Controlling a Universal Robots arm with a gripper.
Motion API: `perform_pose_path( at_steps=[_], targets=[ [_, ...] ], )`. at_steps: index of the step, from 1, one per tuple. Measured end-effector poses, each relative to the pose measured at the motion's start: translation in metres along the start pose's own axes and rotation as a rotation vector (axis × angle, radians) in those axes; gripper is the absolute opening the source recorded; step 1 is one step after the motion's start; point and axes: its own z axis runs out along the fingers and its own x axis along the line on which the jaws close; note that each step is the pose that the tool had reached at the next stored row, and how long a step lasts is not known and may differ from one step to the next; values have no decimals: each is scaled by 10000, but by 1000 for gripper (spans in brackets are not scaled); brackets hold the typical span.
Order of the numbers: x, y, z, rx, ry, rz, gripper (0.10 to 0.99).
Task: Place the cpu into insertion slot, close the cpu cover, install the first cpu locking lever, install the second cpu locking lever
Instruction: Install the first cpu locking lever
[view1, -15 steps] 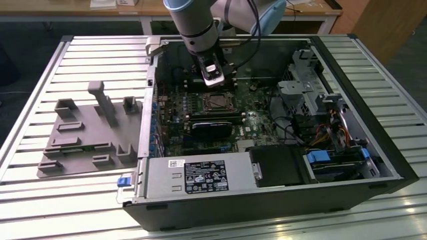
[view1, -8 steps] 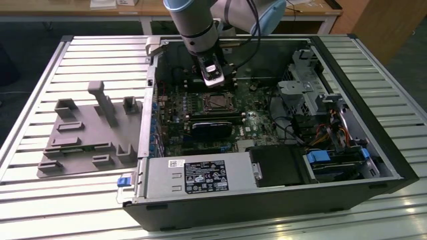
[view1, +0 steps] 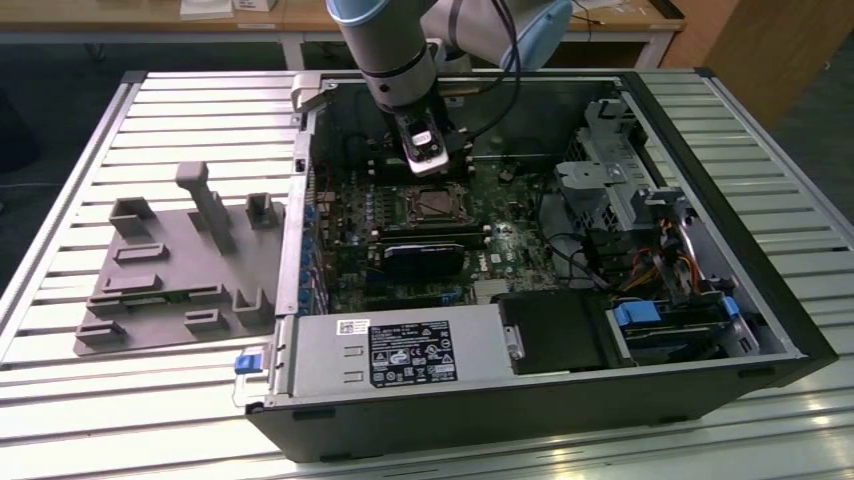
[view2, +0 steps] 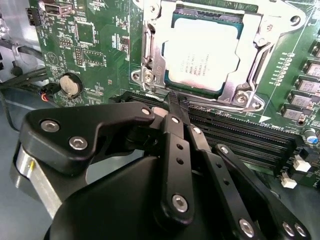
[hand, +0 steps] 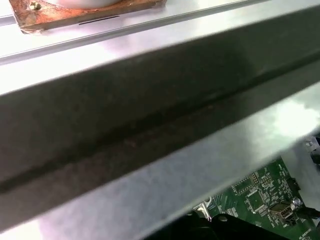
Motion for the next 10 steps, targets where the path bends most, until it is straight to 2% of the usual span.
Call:
perform_pose_path(
  at_steps=[10],
  targets=[
    [1,-4,8,2,-2,-1,102]
  ],
)
